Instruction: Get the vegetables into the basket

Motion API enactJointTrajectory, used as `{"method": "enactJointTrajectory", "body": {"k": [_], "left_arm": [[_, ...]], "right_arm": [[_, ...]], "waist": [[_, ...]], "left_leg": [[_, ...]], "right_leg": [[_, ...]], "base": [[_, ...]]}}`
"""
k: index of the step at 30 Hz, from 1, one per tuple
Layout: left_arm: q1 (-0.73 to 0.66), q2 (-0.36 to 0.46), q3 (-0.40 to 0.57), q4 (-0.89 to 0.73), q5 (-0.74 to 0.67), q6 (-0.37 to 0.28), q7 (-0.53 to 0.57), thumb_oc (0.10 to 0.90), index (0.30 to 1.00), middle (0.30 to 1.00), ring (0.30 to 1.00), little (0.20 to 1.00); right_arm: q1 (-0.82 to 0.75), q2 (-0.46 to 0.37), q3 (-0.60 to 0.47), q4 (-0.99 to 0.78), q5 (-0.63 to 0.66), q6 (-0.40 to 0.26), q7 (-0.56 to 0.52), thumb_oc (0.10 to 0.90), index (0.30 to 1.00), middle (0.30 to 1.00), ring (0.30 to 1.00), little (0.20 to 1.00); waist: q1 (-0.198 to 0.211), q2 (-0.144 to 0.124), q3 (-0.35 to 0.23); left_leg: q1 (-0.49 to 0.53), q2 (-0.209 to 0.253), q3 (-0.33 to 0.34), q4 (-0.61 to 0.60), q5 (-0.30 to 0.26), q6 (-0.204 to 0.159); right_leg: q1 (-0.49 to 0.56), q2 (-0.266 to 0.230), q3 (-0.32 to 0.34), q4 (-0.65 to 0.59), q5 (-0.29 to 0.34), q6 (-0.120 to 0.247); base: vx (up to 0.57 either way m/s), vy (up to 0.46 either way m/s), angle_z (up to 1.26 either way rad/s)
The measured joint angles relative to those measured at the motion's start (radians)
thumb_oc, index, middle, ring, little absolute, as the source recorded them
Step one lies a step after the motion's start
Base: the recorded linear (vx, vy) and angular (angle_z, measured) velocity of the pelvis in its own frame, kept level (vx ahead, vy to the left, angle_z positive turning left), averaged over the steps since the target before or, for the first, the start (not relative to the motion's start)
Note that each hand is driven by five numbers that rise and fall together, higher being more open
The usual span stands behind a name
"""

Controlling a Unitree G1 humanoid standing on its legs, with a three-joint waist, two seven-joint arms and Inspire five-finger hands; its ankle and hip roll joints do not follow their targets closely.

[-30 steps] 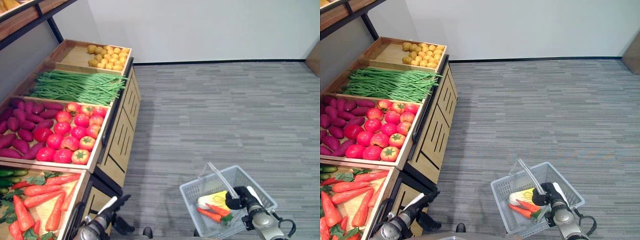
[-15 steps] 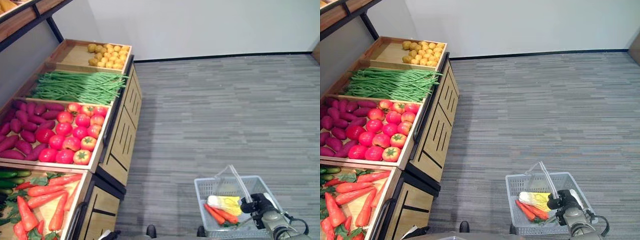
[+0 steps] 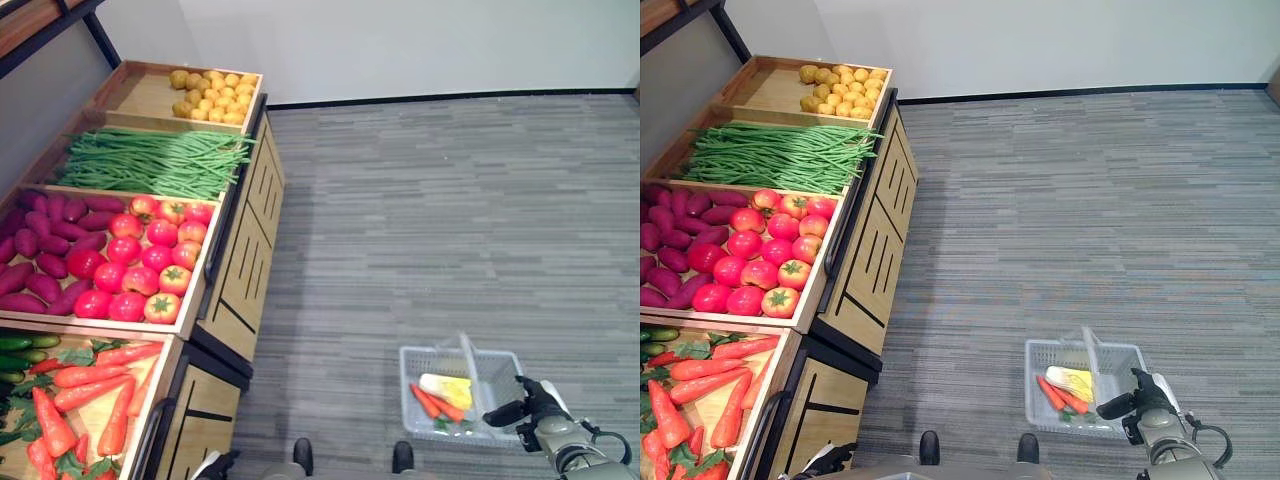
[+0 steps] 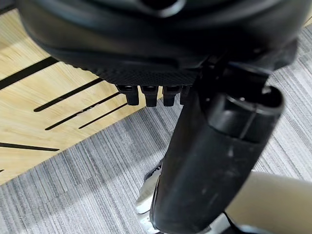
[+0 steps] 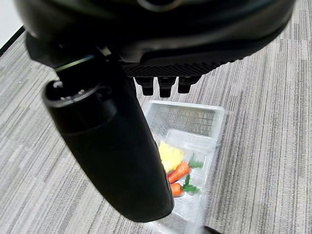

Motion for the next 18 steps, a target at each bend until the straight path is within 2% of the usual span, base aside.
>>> {"method": "enactJointTrajectory", "body": {"k": [2, 8, 11, 13, 17, 18], "left_arm": [[-0.001, 0.0, 0.0, 0.002, 0.0, 0.0, 0.0, 0.9, 1.0, 1.0, 1.0, 1.0], [0.0, -0.01, 0.061, 0.029, -0.002, 0.01, 0.002, 0.9, 1.0, 1.0, 1.0, 1.0], [0.01, -0.018, 0.12, 0.064, -0.043, 0.02, 0.01, 0.9, 1.0, 1.0, 1.0, 1.0], [0.023, -0.02, 0.132, 0.079, -0.067, 0.022, 0.018, 0.9, 1.0, 1.0, 1.0, 1.0], [0.027, -0.028, 0.164, 0.124, -0.107, 0.026, 0.019, 0.9, 1.0, 1.0, 1.0, 1.0], [0.03, -0.03, 0.168, 0.133, -0.12, 0.027, 0.019, 0.9, 1.0, 1.0, 1.0, 1.0]], "right_arm": [[0.008, 0.002, 0.0, 0.001, 0.0, 0.001, 0.008, 0.9, 1.0, 1.0, 1.0, 1.0], [0.127, 0.098, -0.007, 0.02, -0.002, -0.01, 0.027, 0.9, 1.0, 1.0, 1.0, 1.0], [0.22, 0.187, -0.008, 0.027, -0.004, -0.01, 0.042, 0.9, 1.0, 1.0, 1.0, 1.0], [0.251, 0.23, -0.007, 0.046, -0.003, -0.007, 0.069, 0.9, 1.0, 1.0, 1.0, 1.0], [0.295, 0.265, -0.009, 0.083, 0.002, -0.008, 0.078, 0.9, 1.0, 1.0, 1.0, 1.0], [0.308, 0.27, -0.009, 0.092, 0.005, -0.009, 0.079, 0.9, 1.0, 1.0, 1.0, 1.0]], "waist": [[-0.001, -0.001, 0.001], [-0.002, -0.015, -0.004], [-0.008, -0.032, -0.021], [-0.016, -0.034, -0.044], [-0.029, -0.045, -0.062], [-0.031, -0.041, -0.073]], "left_leg": [[0.001, 0.0, 0.0, 0.0, -0.001, -0.001], [0.017, 0.005, -0.008, 0.0, -0.005, -0.006], [0.033, 0.008, -0.011, -0.001, -0.01, -0.009], [0.034, 0.008, -0.011, -0.001, -0.012, -0.009], [0.043, 0.007, -0.009, -0.002, -0.016, -0.008], [0.045, 0.007, -0.008, -0.002, -0.021, -0.005]], "right_leg": [[0.001, 0.0, 0.0, 0.0, 0.0, 0.0], [0.022, 0.005, -0.008, 0.0, -0.005, -0.005], [0.04, 0.008, -0.013, 0.001, -0.009, -0.012], [0.041, 0.008, -0.013, 0.001, -0.011, -0.014], [0.048, 0.007, -0.01, 0.001, -0.012, -0.013], [0.048, 0.007, -0.008, 0.0, -0.014, -0.01]], "base": [[0.0, 0.0, 0.0], [0.02, 0.01, 0.03], [0.01, 0.016, 0.03], [0.0, 0.0, 0.0], [0.0, 0.008, -0.01], [0.01, 0.034, -0.06]]}}
